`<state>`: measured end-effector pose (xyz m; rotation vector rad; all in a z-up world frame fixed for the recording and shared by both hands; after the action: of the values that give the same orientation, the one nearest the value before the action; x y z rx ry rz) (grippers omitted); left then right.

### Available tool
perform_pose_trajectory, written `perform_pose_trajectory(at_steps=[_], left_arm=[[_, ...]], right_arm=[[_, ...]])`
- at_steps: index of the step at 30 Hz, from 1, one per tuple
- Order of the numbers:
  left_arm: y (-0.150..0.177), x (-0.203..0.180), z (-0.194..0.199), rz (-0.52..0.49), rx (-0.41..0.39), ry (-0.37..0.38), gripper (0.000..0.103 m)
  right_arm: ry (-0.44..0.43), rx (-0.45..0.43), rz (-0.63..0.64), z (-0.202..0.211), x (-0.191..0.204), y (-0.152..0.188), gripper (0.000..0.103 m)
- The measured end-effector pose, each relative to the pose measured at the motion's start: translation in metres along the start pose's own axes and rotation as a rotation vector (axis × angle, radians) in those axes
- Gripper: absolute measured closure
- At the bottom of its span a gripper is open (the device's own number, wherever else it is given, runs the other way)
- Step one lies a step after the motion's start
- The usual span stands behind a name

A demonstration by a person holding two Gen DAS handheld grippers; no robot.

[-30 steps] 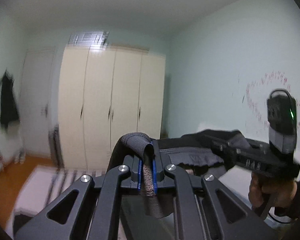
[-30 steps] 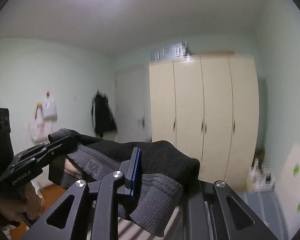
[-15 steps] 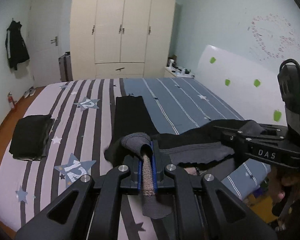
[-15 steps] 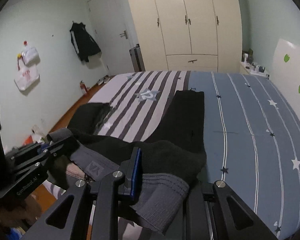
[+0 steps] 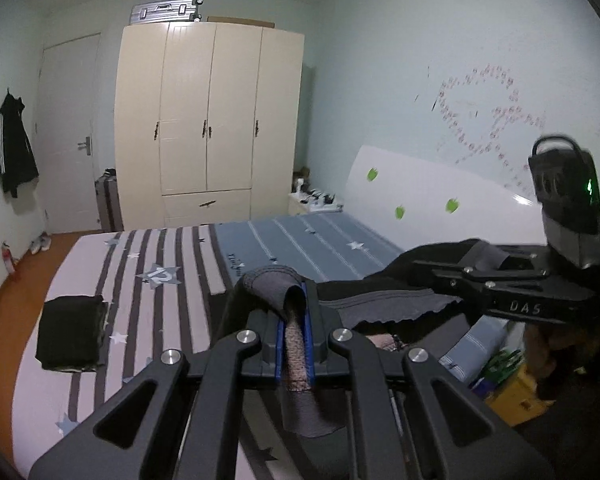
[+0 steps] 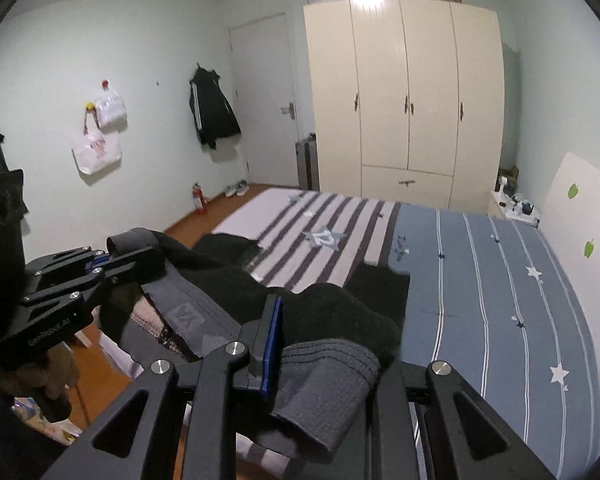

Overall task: Fold clothes
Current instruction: 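Carry the raised black garment over the bed and lower it with both grippers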

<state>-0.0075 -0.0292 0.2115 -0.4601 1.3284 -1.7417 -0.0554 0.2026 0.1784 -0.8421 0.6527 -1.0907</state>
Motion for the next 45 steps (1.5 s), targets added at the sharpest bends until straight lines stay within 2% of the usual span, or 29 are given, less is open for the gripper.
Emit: perform_pose_trajectory(at_steps=[4, 7, 10, 15, 20, 25, 28, 31, 37, 45], left_arm=[[0.008, 0.005, -0.017, 0.018, 0.072, -0.038, 0.097], [0.027, 0.036, -0.062, 0.078, 0.120, -0.070, 0.097], [0.047, 0.071, -0.111, 0.145, 0.167, -0.101, 0.097], [0.080, 0.130, -0.194, 0.257, 0.245, -0.154, 0.097], [0.102, 0.192, -0.294, 0.279, 0.283, -0.215, 0.097], [0.118, 0.252, -0.389, 0.312, 0.310, -0.256, 0.097], [0.129, 0.287, -0.440, 0.355, 0.327, -0.273, 0.097], [0.138, 0.318, -0.485, 0.342, 0.338, -0.292, 0.097], [0.153, 0.374, -0.554, 0.354, 0.349, -0.293, 0.097], [0.180, 0.428, -0.600, 0.467, 0.389, -0.208, 0.097]], right_arm=[[0.026, 0.020, -0.011, 0.008, 0.005, 0.001, 0.085], [0.061, 0.127, -0.050, -0.030, 0.009, 0.012, 0.085], [0.079, 0.234, -0.116, -0.086, 0.004, 0.028, 0.085], [0.135, 0.330, -0.170, -0.191, -0.009, 0.052, 0.085], [0.152, 0.365, -0.219, -0.301, -0.039, 0.064, 0.085], [0.127, 0.399, -0.267, -0.416, -0.073, 0.069, 0.085], [0.116, 0.424, -0.279, -0.482, -0.092, 0.073, 0.085], [0.104, 0.446, -0.271, -0.542, -0.105, 0.076, 0.085], [0.098, 0.465, -0.244, -0.647, -0.123, 0.077, 0.085], [0.082, 0.543, -0.277, -0.760, -0.141, 0.096, 0.085]])
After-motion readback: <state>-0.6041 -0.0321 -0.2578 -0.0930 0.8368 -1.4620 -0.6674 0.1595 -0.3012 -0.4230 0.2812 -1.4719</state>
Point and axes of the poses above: each gripper's, at about its wrist camera, not at the fingertips, and z roughly against the way its jaws point, x to its left, y to its underside, the point moved 1 cm from there along -z, roughly the way its jaws point, and after that the axes turned 14 degrees about y, right-handed, at the moved point
